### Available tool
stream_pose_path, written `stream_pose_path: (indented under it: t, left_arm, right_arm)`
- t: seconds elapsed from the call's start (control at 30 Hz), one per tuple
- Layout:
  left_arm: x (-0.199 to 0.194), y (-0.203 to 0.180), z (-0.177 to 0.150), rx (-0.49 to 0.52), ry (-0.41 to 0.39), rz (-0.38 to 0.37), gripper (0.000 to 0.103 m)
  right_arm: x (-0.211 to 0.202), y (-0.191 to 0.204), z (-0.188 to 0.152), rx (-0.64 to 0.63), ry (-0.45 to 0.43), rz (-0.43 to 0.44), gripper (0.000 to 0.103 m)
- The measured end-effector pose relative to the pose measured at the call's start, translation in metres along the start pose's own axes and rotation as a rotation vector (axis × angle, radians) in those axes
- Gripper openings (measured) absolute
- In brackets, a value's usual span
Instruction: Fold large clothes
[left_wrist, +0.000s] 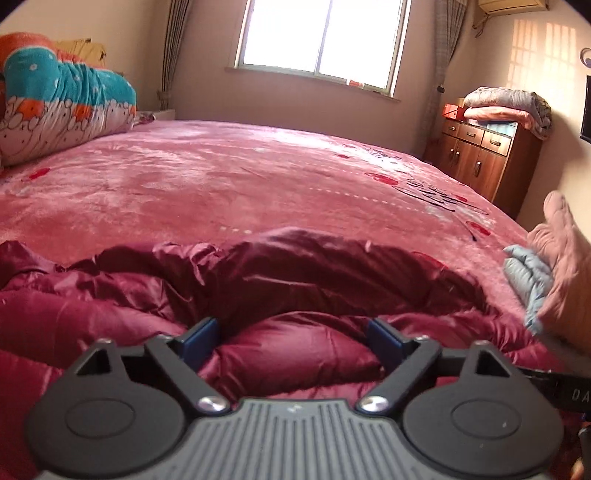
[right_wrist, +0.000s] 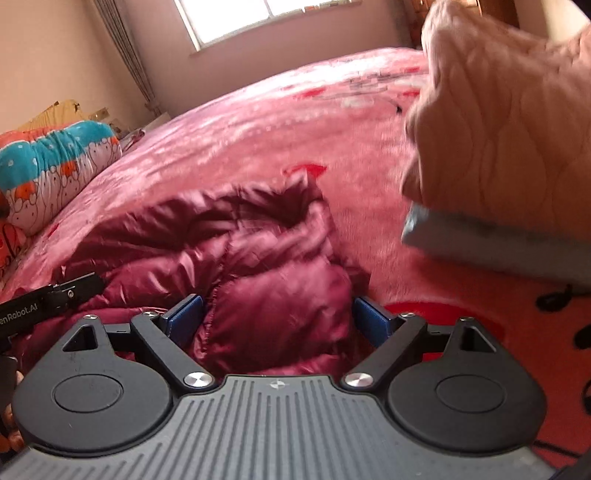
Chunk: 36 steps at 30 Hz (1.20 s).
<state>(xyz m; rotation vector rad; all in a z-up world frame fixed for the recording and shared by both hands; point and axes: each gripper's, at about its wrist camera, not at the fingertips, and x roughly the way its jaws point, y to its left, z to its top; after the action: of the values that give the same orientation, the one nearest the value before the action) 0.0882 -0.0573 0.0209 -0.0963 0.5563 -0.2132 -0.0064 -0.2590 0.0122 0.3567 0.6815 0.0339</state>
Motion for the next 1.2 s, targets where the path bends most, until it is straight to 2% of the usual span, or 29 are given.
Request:
stream_pose_path:
  t: [0.27,0.47,0.63,0.73,0.9,0.97,1.07,1.13,1.2]
  left_arm:
    - [0.017,-0.003,-0.014,0.019,-0.012,0.016,0.097]
    - [0.019,-0.006,-0.014,0.028,0.0,0.021,0.098]
    - [0.002,-0.005,-0.001,0.008,0.027,0.021,0.098]
    - [-0.023,0.005,0.006,-0.025,0.008,0.012,0.098]
    - [-0.08,0.046,0.024,-0.077,-0.043,0.035,0.098]
    - [-0.101,0.073,0.031,-0.106,-0.052,0.06,0.098]
    - [-0.123,0.12,0.039,-0.156,-0.051,0.139,0.098]
    - [-0.131,0.153,0.038,-0.195,-0.026,0.145,0.098]
    - [-0.139,0.184,0.032,-0.255,-0.041,0.146,0.098]
  right_arm:
    - [0.012,-0.001,-0.001,-0.032,0.019,-0.006,0.103]
    - [0.013,-0.004,-0.002,-0.032,0.014,0.001,0.103]
    - [-0.002,-0.016,-0.001,0.045,0.013,0.055,0.103]
    - [-0.017,-0.024,0.003,0.061,-0.006,0.056,0.103]
    - [-0.035,-0.035,0.008,0.077,0.0,0.084,0.103]
    - [-0.039,-0.039,0.007,0.087,0.017,0.1,0.103]
    - [-0.043,-0.047,0.002,0.11,0.05,0.126,0.103]
    - [-0.04,-0.05,-0.003,0.145,0.085,0.163,0.103]
    - [-0.039,-0.059,-0.005,0.18,0.105,0.192,0.103]
